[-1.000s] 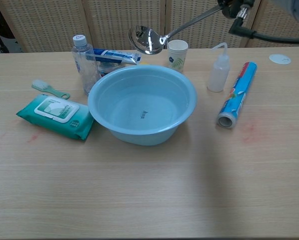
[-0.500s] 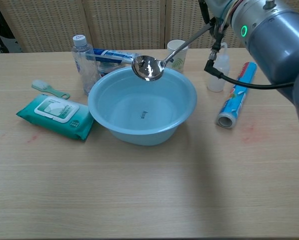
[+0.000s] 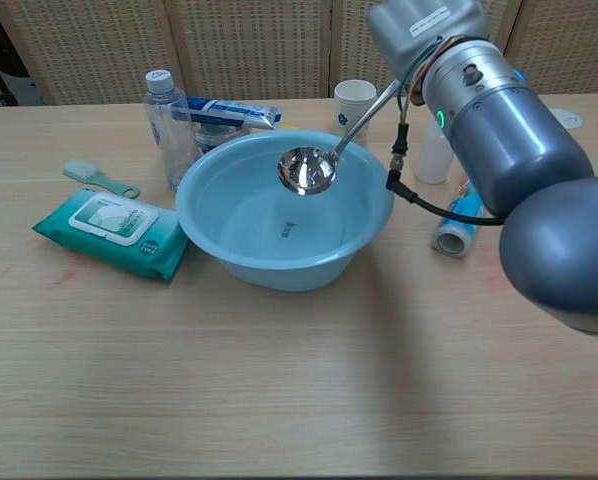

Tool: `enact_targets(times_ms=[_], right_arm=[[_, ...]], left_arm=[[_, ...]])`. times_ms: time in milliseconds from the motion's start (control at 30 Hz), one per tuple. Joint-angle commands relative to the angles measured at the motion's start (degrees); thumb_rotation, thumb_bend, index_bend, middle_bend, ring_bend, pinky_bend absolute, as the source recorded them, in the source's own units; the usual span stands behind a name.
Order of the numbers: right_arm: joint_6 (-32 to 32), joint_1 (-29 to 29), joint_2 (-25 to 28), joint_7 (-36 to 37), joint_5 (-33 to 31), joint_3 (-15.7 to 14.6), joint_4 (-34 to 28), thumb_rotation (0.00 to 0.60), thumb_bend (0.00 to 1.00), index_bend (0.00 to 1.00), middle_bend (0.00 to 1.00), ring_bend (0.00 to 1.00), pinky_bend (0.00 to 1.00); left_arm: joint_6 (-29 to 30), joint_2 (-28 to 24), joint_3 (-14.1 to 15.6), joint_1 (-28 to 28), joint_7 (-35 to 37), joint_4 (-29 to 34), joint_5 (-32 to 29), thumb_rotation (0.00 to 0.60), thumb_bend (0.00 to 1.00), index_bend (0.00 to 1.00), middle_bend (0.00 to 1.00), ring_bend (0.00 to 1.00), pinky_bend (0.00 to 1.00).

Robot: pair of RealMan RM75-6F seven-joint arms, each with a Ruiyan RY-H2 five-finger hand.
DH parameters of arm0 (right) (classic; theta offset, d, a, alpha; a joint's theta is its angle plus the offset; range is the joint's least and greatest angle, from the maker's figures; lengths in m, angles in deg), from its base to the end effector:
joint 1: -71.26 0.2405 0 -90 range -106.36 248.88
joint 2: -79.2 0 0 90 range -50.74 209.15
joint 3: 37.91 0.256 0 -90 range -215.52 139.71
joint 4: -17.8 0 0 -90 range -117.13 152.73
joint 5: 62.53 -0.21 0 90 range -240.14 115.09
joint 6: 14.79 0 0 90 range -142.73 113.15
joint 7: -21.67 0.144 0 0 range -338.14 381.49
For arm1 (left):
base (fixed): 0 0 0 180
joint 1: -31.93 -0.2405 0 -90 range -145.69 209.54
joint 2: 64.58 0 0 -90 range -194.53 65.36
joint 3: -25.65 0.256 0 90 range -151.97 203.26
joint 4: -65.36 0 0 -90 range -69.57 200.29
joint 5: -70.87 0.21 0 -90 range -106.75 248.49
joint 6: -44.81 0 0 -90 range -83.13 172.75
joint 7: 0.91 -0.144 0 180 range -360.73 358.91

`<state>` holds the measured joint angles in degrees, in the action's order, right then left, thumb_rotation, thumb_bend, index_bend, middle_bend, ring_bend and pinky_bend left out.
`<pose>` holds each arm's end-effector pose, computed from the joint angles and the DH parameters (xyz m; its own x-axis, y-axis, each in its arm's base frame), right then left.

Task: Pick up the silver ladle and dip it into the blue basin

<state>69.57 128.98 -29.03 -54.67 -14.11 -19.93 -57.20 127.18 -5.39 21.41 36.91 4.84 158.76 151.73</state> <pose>-0.0446 -0.3725 -0.0284 0.8599 0.2065 0.4669 -0.4731 -0.0213 0.8807 -0.3249 0.1864 0.1881 0.3528 0.0114 0.9356 0.9325 0.0784 -0.3526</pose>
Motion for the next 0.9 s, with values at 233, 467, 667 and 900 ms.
enact_targets(times_ms=[233,467,667,900], right_arm=[[-1.6,0.9,-3.3,-0.8,3.3,-1.9,7.2,0.600,0.93,0.83,0.90,0.84,1.00],[-2.9,0.9,-5.4,-0.3,5.1,-2.9,12.5,0.600,0.93,0.83,0.90,0.84,1.00],[-4.2,0.7,-7.5,-0.8,6.4,-3.3,16.7,0.600,0.93,0.83,0.90,0.84,1.00],[-5.4,0.4,-9.3,-0.7,9.7,-4.8,21.5,0.600,0.93,0.83,0.90,0.84,1.00]], left_arm=[[-0.3,0.0,-0.1,0.1,0.2,-0.1,-0.3,0.600,0.00,0.00,0.00,0.00,0.05],[-0.6,0.2,-0.3,0.3,0.2,-0.4,-0.7,0.600,0.00,0.00,0.00,0.00,0.05],[-1.1,0.3,-0.5,0.5,0.2,-0.8,-1.4,0.600,0.00,0.00,0.00,0.00,0.05],[-1.3,0.5,-0.5,0.6,-0.3,-0.8,-1.6,0.600,0.00,0.00,0.00,0.00,0.05]])
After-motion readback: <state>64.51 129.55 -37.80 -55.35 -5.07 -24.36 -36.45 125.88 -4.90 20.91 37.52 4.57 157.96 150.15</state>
